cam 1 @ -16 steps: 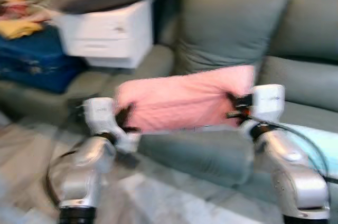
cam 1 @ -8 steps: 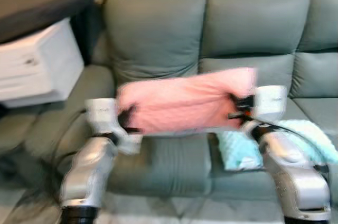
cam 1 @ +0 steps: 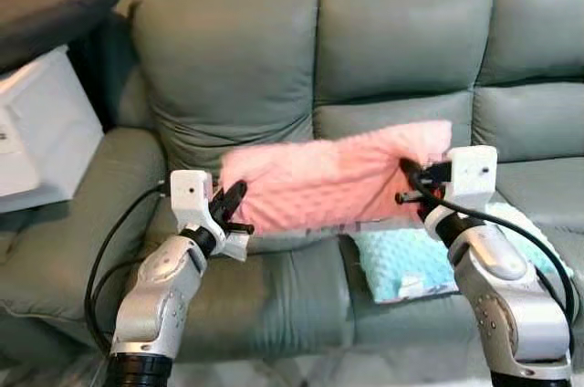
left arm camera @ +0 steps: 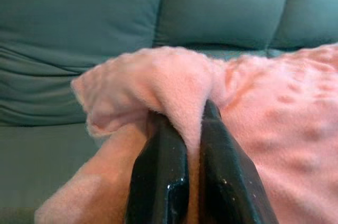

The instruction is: Move the pillow to the sofa

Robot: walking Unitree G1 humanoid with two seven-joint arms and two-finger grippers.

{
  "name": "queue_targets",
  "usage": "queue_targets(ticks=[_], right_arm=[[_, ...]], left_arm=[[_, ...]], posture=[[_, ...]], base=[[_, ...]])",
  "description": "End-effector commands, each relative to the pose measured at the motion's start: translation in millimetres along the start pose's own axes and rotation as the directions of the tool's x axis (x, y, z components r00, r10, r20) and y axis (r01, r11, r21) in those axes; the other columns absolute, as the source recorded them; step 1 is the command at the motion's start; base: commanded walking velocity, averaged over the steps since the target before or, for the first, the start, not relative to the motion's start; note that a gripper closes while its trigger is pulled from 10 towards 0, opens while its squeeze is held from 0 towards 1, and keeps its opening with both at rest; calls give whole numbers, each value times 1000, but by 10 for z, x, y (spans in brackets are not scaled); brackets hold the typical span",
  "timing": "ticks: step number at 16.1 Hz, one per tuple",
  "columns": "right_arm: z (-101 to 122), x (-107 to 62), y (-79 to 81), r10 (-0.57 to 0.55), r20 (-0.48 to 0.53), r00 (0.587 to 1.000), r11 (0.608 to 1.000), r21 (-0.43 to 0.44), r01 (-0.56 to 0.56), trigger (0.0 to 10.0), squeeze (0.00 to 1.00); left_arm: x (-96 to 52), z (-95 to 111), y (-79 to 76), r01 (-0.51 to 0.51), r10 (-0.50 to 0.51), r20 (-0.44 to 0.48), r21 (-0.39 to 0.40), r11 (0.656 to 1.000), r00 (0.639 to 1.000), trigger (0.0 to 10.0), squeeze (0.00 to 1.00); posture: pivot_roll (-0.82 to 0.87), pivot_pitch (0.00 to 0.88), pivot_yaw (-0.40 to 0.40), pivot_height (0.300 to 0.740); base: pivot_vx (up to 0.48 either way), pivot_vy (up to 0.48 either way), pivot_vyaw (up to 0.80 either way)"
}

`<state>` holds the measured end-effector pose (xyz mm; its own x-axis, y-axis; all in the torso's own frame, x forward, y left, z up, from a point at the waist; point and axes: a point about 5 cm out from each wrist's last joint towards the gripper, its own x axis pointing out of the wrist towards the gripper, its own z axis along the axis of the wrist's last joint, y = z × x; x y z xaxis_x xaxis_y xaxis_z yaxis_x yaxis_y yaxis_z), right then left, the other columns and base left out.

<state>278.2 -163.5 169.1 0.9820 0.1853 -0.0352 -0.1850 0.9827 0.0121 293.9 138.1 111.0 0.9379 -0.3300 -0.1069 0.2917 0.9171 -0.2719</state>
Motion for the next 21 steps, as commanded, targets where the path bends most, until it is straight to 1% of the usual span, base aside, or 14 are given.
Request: queue_targets(ticks=[1,9,11,13,18,21], right_arm=[[108,35,121,45,52,998,999,1,-45,10000,0],[91,25,119,45,49,998,999,-1,-45,10000,0],[78,17,121,45,46,998,999,-2,-45,10000,0],[73,13,116,43,44,998,999,-2,-43,10000,0],[65,4,105,39,40,998,999,-10,-39,10000,0],[60,4,103,40,36,999,999,-6,-40,10000,0]], left_arm=[[-43,73,125,-40,39,20,16,999,999,10000,0],[-45,64,120,-44,43,20,24,999,999,10000,0],[-46,71,131,-73,70,34,69,995,997,10000,0],[-33,65,132,-92,89,36,71,993,995,10000,0],[-19,75,115,-97,92,59,79,992,994,10000,0],[-18,81,89,-63,60,61,53,997,996,10000,0]], posture=[[-94,0,35,740],[-96,0,36,740],[-96,0,36,740],[-94,0,36,740],[-97,0,35,740],[-100,0,34,740]], base=[[0,480,0],[0,480,0],[0,0,0],[0,0,0],[0,0,0],[0,0,0]])
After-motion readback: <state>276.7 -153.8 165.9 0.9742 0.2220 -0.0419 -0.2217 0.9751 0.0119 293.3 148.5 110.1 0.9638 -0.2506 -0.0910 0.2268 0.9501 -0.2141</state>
